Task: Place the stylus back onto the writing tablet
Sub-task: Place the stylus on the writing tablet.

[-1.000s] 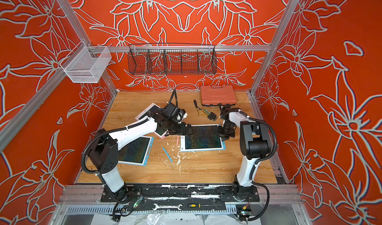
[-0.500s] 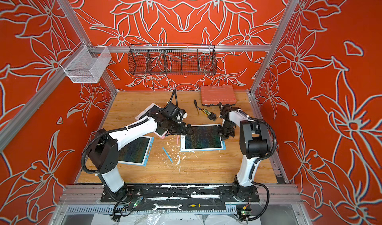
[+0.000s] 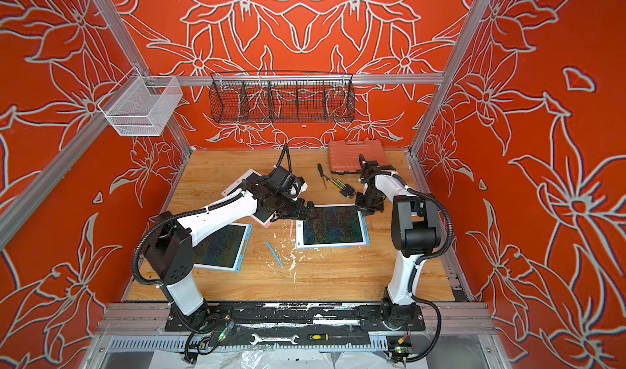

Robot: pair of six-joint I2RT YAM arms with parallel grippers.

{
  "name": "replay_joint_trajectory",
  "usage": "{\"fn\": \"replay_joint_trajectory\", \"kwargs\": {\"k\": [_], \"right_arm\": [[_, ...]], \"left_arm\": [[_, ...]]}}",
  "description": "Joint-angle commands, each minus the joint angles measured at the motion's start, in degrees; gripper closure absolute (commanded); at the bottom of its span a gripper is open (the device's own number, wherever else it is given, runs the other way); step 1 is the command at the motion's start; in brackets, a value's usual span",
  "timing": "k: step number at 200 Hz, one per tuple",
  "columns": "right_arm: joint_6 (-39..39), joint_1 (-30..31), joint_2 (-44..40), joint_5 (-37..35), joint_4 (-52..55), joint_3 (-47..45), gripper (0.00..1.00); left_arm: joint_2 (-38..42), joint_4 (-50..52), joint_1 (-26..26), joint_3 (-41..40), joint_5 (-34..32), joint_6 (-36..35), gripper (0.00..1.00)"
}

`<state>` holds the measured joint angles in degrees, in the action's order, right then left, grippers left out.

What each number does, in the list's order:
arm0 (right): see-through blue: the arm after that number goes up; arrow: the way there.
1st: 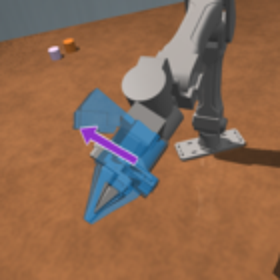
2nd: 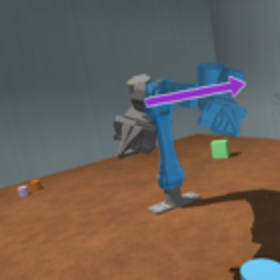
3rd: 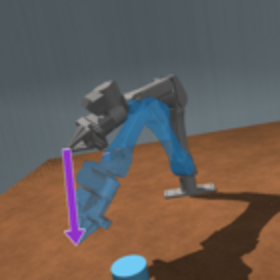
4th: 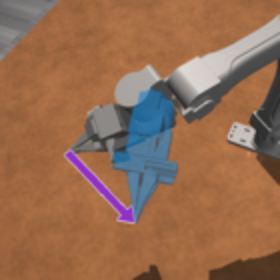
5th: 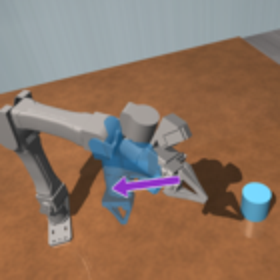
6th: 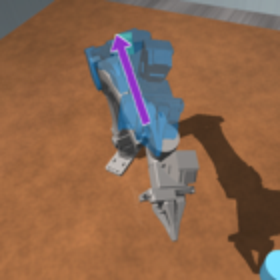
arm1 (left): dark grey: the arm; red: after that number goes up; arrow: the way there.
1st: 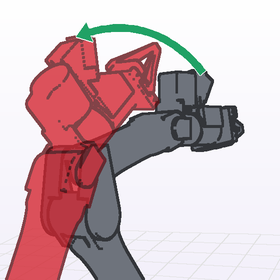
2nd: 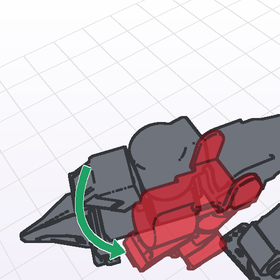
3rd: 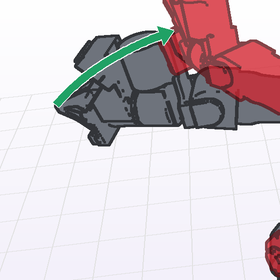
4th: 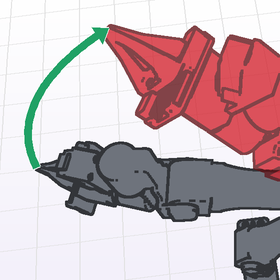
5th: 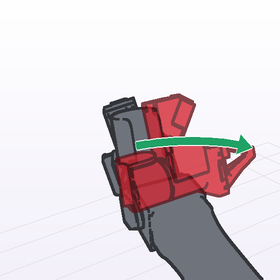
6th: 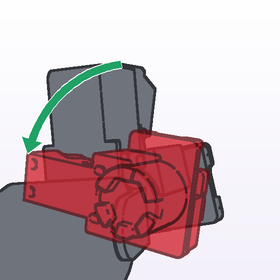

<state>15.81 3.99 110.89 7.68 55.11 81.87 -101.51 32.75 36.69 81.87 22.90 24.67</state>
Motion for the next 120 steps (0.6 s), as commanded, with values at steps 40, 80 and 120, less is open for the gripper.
{"fn": "replay_joint_trajectory", "kwargs": {"k": [40,80,120], "right_arm": [[-0.2,0.2,4.2,-2.0,0.8,1.3,0.95],[-0.2,0.2,4.9,-2.2,0.0,0.0,0.96],[0.0,0.2,5.4,-2.4,-0.9,-1.6,0.97]], "left_arm": [[-0.3,1.7,-0.3,1.5,-0.8,-0.5,0.03],[-0.3,1.8,-0.3,1.5,-0.9,-0.6,0.03],[-0.3,1.8,-0.3,1.5,-0.9,-0.6,0.03]]}}
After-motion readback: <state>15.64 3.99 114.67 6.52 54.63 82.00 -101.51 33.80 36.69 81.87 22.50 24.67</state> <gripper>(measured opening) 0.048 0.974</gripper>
